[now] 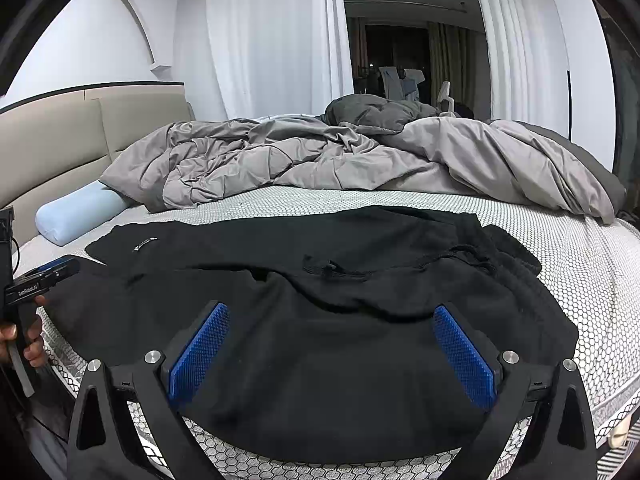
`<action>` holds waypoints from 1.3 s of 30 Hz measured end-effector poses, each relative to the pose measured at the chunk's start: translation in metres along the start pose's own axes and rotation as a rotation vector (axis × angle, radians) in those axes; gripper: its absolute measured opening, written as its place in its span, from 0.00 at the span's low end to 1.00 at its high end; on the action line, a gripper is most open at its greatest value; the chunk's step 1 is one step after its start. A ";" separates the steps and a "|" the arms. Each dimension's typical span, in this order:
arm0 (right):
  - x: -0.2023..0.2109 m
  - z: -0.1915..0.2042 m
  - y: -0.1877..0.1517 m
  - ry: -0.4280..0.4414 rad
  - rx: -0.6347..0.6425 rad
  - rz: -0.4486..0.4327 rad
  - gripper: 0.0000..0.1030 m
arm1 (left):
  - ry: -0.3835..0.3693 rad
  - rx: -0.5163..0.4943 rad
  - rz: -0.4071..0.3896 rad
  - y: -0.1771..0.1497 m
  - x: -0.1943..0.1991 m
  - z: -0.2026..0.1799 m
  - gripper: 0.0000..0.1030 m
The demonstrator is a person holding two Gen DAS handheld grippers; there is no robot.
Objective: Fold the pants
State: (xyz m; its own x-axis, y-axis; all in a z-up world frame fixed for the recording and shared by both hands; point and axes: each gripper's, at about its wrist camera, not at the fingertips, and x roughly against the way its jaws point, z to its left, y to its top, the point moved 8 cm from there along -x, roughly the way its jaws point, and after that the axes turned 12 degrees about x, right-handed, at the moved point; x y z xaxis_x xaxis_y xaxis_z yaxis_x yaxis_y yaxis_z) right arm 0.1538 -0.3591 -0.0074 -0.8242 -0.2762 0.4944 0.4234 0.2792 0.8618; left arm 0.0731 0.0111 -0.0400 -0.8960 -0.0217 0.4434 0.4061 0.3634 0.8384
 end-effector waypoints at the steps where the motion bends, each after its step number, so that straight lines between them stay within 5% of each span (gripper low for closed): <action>1: 0.000 0.000 0.000 0.000 0.000 0.000 1.00 | -0.001 0.001 0.002 0.000 0.000 0.000 0.99; 39: 0.000 0.001 -0.001 -0.006 -0.005 -0.001 1.00 | 0.001 0.005 0.002 0.002 0.003 0.003 0.99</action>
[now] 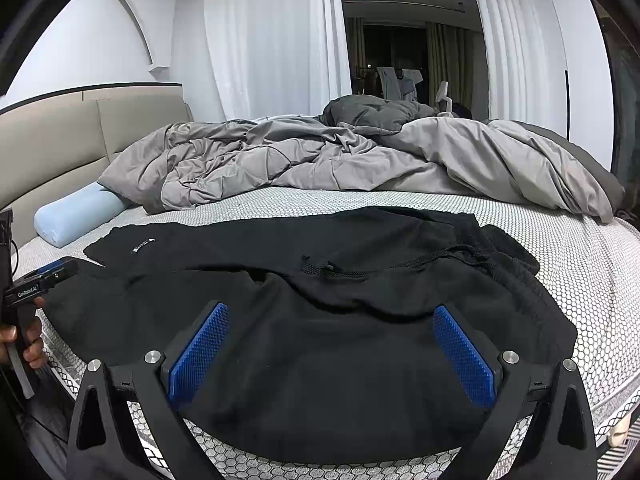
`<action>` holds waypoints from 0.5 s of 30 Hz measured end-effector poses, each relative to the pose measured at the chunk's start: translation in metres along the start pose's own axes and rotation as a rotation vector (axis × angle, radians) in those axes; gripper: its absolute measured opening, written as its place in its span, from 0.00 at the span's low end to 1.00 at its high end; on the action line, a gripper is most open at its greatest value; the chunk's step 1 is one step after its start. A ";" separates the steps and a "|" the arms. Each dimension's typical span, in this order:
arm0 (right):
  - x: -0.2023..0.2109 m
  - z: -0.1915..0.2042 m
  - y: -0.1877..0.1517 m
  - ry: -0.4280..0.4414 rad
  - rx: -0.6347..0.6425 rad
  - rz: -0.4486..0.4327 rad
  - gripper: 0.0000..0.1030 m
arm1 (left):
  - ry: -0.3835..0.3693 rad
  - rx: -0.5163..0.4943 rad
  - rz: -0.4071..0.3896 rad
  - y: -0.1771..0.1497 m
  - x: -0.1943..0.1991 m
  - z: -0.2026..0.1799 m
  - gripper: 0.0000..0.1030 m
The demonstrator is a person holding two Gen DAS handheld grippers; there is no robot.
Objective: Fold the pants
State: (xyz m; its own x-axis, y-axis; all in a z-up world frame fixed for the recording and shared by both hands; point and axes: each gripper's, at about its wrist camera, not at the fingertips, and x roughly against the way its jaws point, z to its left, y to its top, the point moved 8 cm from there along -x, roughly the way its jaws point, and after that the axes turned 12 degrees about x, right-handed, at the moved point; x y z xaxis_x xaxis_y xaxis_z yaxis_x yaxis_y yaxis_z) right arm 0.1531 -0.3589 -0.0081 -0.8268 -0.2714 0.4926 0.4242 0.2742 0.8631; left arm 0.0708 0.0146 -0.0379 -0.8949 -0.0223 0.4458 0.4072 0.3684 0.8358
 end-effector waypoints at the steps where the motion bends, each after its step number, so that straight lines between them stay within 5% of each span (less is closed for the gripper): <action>1: 0.000 0.000 0.000 0.000 0.001 -0.001 1.00 | 0.001 -0.001 -0.003 0.001 0.001 0.000 0.99; 15: 0.000 0.000 0.000 0.002 0.002 0.004 1.00 | 0.000 0.000 0.000 0.001 0.001 0.001 0.99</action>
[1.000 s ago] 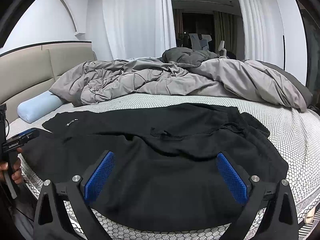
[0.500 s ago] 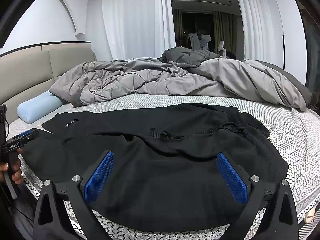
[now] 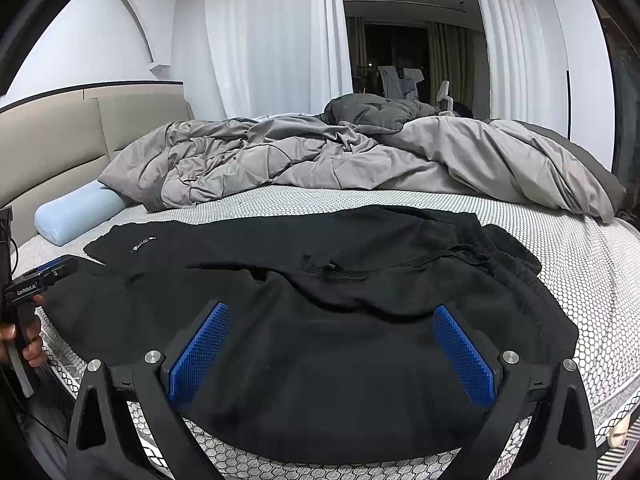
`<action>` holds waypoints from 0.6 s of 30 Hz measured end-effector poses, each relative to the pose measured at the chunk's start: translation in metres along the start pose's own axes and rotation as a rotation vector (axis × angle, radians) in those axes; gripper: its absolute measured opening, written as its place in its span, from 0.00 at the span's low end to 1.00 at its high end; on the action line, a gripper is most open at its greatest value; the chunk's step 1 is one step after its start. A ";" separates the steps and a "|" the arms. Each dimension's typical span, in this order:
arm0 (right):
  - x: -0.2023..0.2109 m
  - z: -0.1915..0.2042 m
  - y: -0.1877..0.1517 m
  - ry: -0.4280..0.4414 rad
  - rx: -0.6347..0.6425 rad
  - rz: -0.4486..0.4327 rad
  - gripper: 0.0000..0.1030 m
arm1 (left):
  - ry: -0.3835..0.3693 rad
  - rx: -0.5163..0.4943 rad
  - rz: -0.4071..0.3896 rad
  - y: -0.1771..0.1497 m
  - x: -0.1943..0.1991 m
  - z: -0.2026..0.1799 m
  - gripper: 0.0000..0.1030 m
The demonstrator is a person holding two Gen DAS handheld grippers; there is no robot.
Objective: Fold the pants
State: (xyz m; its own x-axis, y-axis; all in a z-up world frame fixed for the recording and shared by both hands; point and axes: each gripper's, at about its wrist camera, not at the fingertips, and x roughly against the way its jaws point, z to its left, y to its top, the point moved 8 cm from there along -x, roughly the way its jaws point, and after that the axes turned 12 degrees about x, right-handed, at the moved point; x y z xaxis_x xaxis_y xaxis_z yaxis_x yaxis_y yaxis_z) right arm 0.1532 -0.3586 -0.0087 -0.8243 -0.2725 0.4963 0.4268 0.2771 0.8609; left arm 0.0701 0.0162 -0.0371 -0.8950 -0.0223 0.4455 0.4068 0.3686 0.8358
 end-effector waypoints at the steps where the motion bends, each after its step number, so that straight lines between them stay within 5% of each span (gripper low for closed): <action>1: 0.000 0.000 0.000 -0.001 0.001 0.001 1.00 | -0.001 -0.001 0.002 -0.001 -0.001 0.000 0.99; 18: -0.001 0.000 0.000 -0.003 0.002 0.001 1.00 | 0.001 0.000 0.000 0.002 0.000 0.003 0.99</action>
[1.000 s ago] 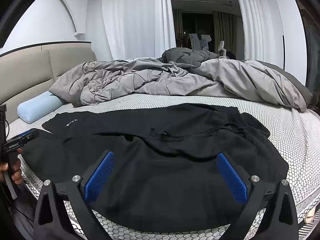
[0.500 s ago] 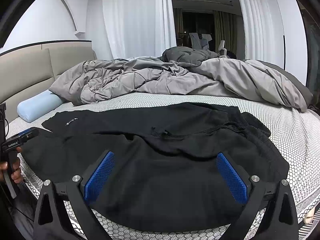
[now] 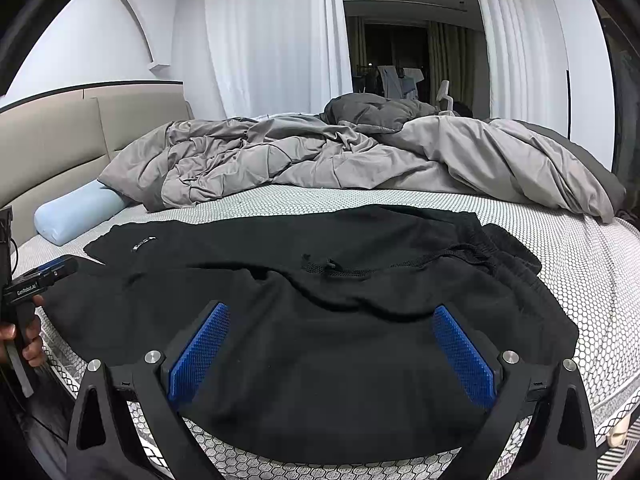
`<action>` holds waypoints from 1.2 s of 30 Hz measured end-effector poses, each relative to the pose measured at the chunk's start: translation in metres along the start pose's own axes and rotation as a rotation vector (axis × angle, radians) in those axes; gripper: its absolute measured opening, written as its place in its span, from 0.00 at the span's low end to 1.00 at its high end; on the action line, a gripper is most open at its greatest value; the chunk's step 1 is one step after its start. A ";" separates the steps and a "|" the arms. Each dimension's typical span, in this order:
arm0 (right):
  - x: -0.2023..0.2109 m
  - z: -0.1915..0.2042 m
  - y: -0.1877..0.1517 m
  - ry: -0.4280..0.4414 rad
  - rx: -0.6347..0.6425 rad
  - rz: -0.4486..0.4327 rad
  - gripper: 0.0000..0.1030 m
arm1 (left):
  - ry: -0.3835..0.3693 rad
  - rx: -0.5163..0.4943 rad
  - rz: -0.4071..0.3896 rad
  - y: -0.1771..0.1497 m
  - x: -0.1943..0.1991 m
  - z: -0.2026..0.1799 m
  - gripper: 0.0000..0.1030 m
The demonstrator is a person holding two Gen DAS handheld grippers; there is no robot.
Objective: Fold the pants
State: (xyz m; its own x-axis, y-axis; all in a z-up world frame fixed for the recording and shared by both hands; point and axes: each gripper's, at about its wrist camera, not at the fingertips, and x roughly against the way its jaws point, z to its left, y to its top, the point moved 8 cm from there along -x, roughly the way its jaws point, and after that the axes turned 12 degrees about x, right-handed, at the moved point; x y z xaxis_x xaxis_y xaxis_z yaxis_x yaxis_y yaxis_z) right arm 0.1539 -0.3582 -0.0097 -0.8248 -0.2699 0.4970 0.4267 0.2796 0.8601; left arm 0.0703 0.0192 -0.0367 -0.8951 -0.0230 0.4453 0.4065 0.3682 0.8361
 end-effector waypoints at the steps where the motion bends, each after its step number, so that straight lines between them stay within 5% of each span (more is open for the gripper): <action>1: 0.000 0.000 0.000 0.001 0.000 0.000 1.00 | 0.000 0.001 0.000 0.001 0.001 0.001 0.99; 23: 0.002 -0.011 -0.001 -0.035 -0.024 0.003 1.00 | 0.006 0.036 -0.013 0.005 0.006 0.021 0.99; 30: 0.011 -0.042 -0.013 -0.148 -0.086 0.024 1.00 | 0.067 0.244 -0.044 0.024 0.021 0.102 0.99; 36: 0.025 -0.075 -0.023 -0.179 -0.197 0.015 1.00 | 0.250 0.421 -0.088 0.040 0.045 0.201 0.99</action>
State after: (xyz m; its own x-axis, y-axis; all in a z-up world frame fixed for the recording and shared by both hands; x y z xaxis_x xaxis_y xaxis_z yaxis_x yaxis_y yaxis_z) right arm 0.1512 -0.4409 -0.0084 -0.8630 -0.0946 0.4963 0.4887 0.0930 0.8675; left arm 0.0090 0.2197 -0.0478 -0.8305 -0.2735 0.4852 0.1762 0.6974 0.6947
